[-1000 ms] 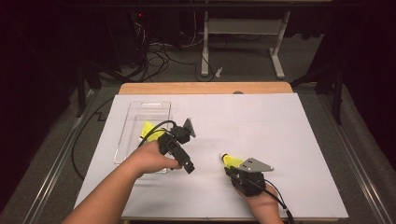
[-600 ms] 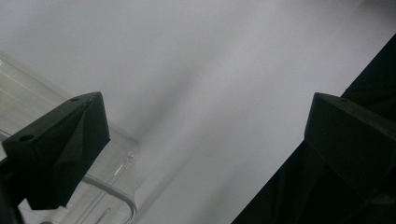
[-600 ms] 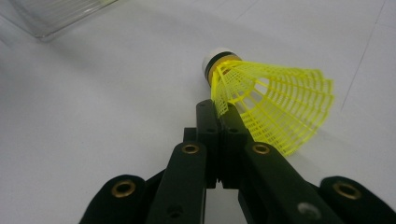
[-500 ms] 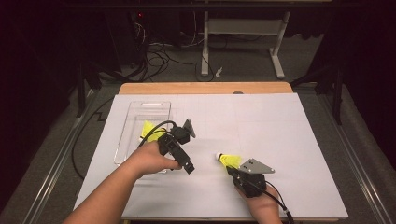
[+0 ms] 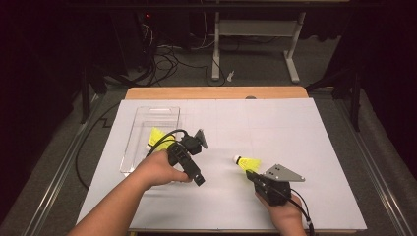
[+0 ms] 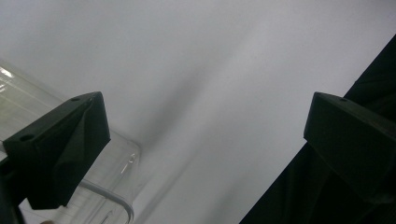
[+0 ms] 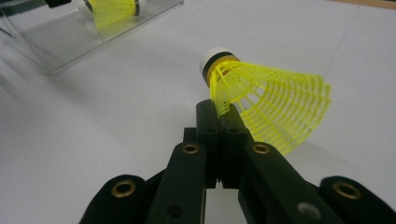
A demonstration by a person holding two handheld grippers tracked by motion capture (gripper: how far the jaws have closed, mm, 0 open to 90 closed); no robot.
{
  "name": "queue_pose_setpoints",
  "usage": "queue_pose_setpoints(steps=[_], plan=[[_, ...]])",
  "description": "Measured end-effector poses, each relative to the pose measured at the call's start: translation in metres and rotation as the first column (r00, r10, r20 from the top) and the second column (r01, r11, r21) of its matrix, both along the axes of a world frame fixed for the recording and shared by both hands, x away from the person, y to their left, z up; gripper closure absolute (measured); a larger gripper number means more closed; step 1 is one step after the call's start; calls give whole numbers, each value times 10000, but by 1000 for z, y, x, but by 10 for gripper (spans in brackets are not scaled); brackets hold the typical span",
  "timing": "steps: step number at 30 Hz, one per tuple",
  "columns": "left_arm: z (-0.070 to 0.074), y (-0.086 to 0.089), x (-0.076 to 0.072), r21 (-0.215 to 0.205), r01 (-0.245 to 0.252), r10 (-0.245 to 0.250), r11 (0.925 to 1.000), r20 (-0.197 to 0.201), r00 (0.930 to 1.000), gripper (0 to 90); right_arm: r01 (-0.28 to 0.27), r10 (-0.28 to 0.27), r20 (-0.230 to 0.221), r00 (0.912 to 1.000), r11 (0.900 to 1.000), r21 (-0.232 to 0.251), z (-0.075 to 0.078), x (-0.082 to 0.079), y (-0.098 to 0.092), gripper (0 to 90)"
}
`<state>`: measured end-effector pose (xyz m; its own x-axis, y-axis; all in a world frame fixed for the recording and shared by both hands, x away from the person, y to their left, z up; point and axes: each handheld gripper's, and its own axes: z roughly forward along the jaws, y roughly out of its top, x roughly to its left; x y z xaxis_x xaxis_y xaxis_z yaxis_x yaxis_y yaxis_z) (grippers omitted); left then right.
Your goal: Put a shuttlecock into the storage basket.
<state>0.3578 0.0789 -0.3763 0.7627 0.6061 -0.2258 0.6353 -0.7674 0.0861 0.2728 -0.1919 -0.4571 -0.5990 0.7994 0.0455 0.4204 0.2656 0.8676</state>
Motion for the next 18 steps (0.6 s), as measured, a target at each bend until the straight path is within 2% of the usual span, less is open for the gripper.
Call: queue_pose_setpoints(steps=[7, 10, 14, 18], plan=[[-2, 2, -3, -83, -4, 4, 10000, 0, 10000, 12, 173, -180, 276, 9995, 9995, 263, 6, -1, -11, 900], [-4, 2, -4, 59, 75, -75, 10000, -60, 10000, 13, 163, -184, 436, 9989, 9987, 486, 9, -2, -17, 900], [-4, -1, -5, -56, 79, -80, 10000, -46, 10000, 12, 202, -245, 677, 9974, 9978, 638, 13, -4, -24, 900], [-6, -2, -6, 123, 214, -214, 9997, 27, 9998, 12, 226, -279, 712, 9971, 9970, 738, 14, -3, -28, 900]])
